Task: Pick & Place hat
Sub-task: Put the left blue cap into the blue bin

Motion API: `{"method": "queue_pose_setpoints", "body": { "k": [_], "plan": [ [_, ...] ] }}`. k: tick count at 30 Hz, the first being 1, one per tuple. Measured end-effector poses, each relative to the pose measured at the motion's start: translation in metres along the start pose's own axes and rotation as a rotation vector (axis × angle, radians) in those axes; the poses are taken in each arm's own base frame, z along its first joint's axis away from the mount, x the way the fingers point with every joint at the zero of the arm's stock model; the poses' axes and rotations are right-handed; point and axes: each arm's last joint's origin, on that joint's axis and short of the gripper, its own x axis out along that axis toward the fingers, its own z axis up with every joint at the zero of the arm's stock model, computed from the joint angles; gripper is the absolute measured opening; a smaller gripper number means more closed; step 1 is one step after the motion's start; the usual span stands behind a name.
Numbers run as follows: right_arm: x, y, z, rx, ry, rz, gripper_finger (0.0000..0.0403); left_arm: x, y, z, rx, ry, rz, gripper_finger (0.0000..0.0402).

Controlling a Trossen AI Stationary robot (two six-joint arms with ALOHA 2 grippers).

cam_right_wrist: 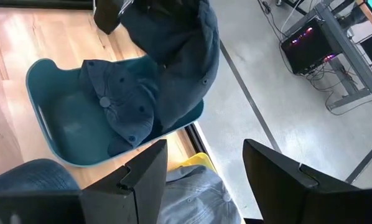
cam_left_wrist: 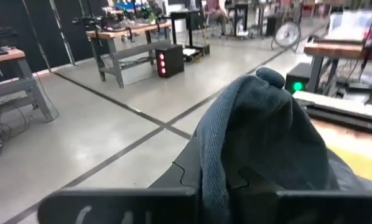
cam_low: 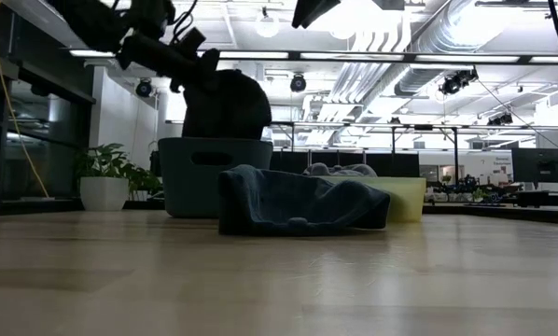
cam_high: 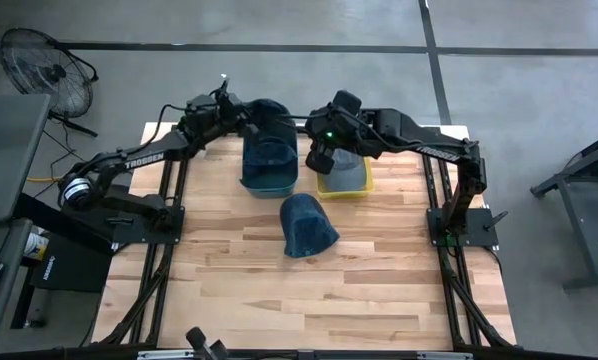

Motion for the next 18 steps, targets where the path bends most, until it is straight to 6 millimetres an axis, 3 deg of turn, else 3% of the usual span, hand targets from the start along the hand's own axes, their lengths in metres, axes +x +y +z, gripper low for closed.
{"method": "queue_pose_setpoints", "body": {
  "k": [7, 18],
  "plan": [
    [0.0, 0.0, 0.0, 0.019, -0.002, -0.005, 0.0204, -0.004, -0.003, -0.01, -0.088, -0.083, -0.019, 0.0],
    [-0.004, 0.006, 0.002, 0.037, -0.021, 0.008, 0.0204, 0.017, -0.006, -0.04, -0.16, 0.027, -0.063, 0.0]
  ]
}}
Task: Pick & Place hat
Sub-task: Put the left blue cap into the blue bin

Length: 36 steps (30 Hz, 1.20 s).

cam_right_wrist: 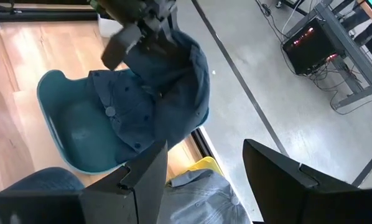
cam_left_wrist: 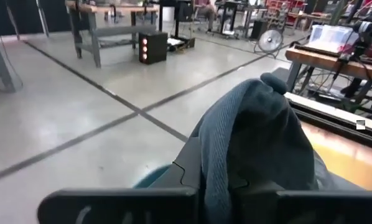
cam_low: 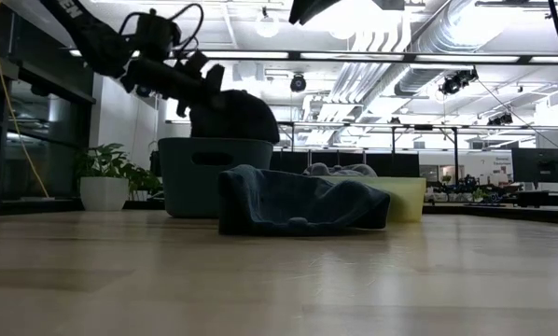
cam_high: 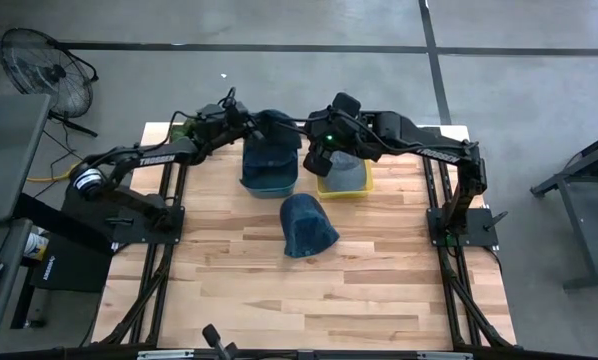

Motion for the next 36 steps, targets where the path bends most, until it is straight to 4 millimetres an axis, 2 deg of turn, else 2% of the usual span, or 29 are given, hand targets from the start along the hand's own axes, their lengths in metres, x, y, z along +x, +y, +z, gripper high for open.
{"method": "queue_pose_setpoints", "body": {
  "k": [8, 17, 26, 31, 36],
  "plan": [
    [-0.002, 0.004, 0.0, -0.005, -0.004, 0.007, 0.0204, 0.004, 0.001, -0.007, -0.044, 0.044, 0.026, 0.0],
    [-0.003, 0.006, 0.0, 0.011, -0.006, 0.021, 0.0204, 0.001, 0.005, -0.023, -0.063, 0.2, 0.113, 0.0004],
    [-0.003, 0.007, 0.002, 0.024, -0.022, 0.038, 0.0204, 0.003, 0.004, -0.012, 0.122, 0.097, 0.108, 0.0002],
    [-0.004, 0.009, 0.003, 0.055, -0.028, 0.1, 0.0204, 0.003, 0.005, -0.02, 0.156, 0.17, 0.096, 0.0002],
    [-0.005, 0.011, 0.003, 0.045, -0.031, 0.079, 0.0204, 0.009, 0.0, -0.032, 0.14, 0.221, 0.022, 0.0002]
  ]
}}
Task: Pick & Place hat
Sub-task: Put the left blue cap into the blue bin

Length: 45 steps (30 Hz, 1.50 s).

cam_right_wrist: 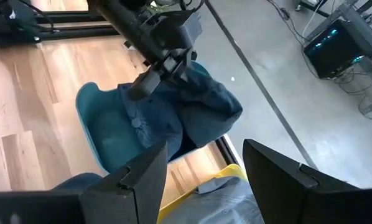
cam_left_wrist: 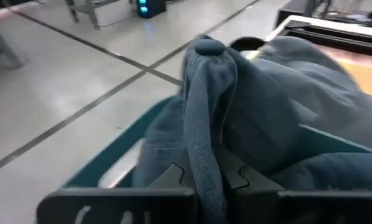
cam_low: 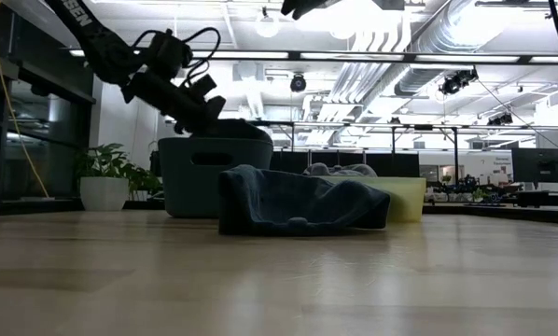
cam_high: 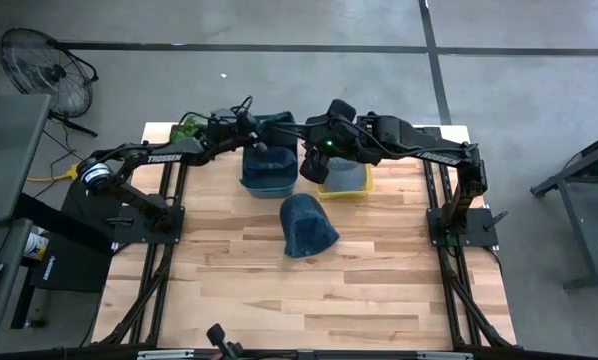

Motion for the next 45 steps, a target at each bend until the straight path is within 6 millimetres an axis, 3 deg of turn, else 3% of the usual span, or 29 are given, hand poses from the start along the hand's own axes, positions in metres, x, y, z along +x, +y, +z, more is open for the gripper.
{"method": "queue_pose_setpoints", "body": {
  "k": [13, 20, 30, 39, 45],
  "plan": [
    [0.0, 0.0, 0.0, -0.003, 0.001, 0.008, 0.0204, -0.008, -0.004, 0.003, 0.0, 0.015, -0.158, 0.0008],
    [0.0, 0.001, 0.0, -0.003, 0.003, 0.034, 0.0204, -0.013, -0.004, 0.008, 0.002, -0.004, -0.167, 0.0053],
    [0.001, 0.0, -0.001, -0.005, 0.009, 0.035, 0.0204, -0.023, -0.003, 0.013, 0.006, -0.003, -0.122, 0.0162],
    [0.002, 0.0, -0.001, 0.024, 0.016, 0.087, 0.0204, -0.039, -0.001, 0.024, 0.028, -0.033, -0.075, 0.0177],
    [0.032, 0.011, -0.005, 0.052, 0.085, 0.15, 0.0186, -0.055, -0.002, 0.034, -0.029, -0.073, -0.115, 0.0177]
  ]
}}
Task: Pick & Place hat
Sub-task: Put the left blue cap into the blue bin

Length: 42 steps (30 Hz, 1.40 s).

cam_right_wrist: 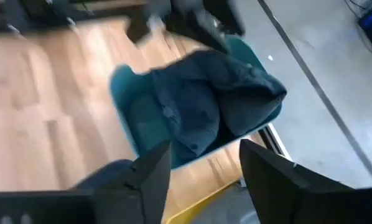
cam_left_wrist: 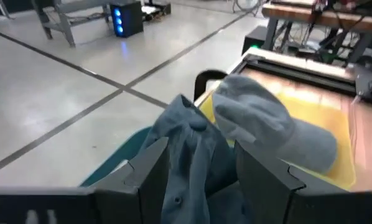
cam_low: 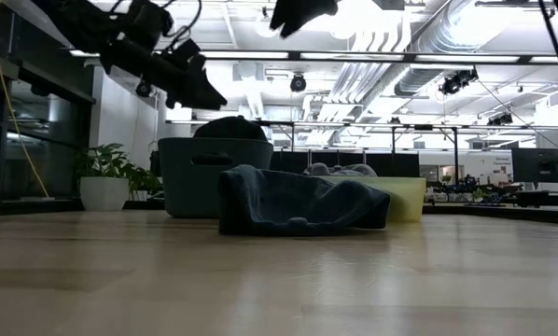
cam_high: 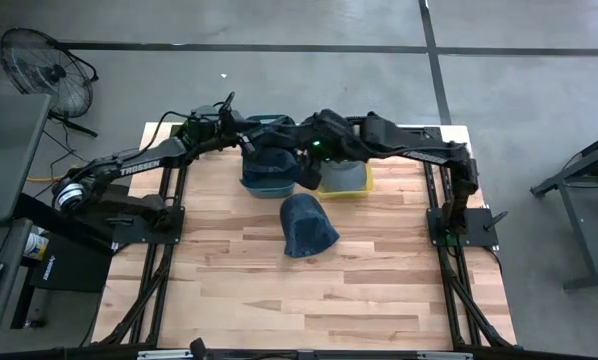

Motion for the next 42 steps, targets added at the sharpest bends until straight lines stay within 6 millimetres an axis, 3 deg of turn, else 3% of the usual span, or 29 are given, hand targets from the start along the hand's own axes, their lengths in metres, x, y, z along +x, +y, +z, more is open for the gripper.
{"method": "queue_pose_setpoints", "body": {
  "k": [6, 11, 19, 30, 35, 42],
  "plan": [
    [0.031, 0.001, -0.001, 0.018, 0.037, -0.041, 0.0097, -0.023, -0.003, 0.01, -0.066, -0.02, -0.004, 0.0177],
    [0.052, -0.015, 0.001, 0.082, 0.045, -0.082, 0.0009, -0.042, -0.008, 0.018, -0.121, -0.04, -0.072, 0.0177],
    [0.092, -0.06, 0.002, 0.246, 0.045, -0.028, 0.0004, -0.064, -0.016, 0.022, -0.216, -0.021, -0.266, 0.0177],
    [0.123, -0.134, 0.004, 0.523, -0.052, 0.047, 0.0001, -0.072, -0.024, 0.019, -0.326, 0.063, -0.51, 0.0177],
    [0.155, -0.153, -0.006, 0.615, -0.027, 0.089, 0.0, -0.073, -0.025, 0.019, -0.325, 0.072, -0.582, 0.0177],
    [0.193, -0.161, -0.022, 0.648, 0.031, 0.126, 0.0, -0.087, -0.028, 0.019, -0.327, 0.087, -0.621, 0.0177]
  ]
}}
